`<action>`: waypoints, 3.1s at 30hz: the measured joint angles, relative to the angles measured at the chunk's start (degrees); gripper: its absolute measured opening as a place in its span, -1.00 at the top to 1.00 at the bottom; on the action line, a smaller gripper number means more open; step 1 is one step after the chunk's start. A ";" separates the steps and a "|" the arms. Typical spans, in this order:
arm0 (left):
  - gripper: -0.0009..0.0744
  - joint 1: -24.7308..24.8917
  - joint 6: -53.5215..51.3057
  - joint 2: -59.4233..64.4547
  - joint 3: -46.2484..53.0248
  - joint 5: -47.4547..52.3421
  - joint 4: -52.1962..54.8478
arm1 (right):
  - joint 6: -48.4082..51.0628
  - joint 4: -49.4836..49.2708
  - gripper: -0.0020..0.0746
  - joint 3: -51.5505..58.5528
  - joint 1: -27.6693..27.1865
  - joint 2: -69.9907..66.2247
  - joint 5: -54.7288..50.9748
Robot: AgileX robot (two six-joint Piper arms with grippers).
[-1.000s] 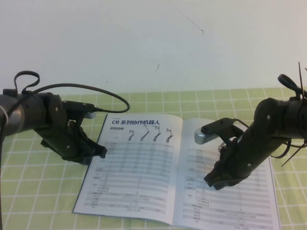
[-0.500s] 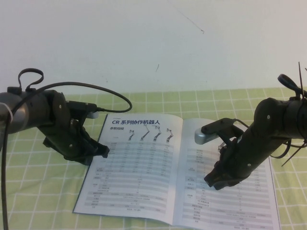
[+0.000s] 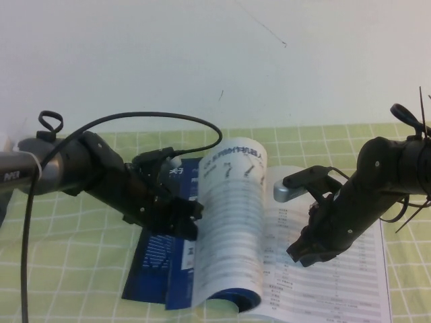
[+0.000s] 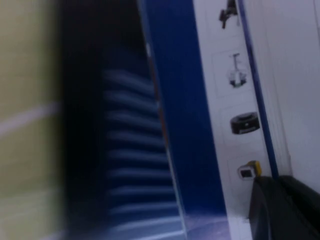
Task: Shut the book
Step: 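Close the open booklet and leave it lying on the table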
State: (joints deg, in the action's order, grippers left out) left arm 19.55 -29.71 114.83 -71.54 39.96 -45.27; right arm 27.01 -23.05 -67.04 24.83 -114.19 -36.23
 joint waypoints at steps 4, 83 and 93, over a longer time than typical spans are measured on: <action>0.98 0.35 -11.48 0.52 0.26 5.93 -16.48 | 0.00 -0.47 0.95 0.00 -0.10 0.00 0.00; 0.98 -9.23 12.81 -0.98 -5.69 3.38 27.52 | -9.46 19.11 0.95 1.16 0.11 2.91 -5.47; 0.98 -6.25 0.03 -0.84 -5.69 9.83 9.52 | -9.50 17.27 0.95 1.16 0.11 2.91 -3.93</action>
State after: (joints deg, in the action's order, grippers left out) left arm 13.30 -29.68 113.99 -77.23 49.79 -35.74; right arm 17.51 -5.77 -65.87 24.94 -111.28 -40.16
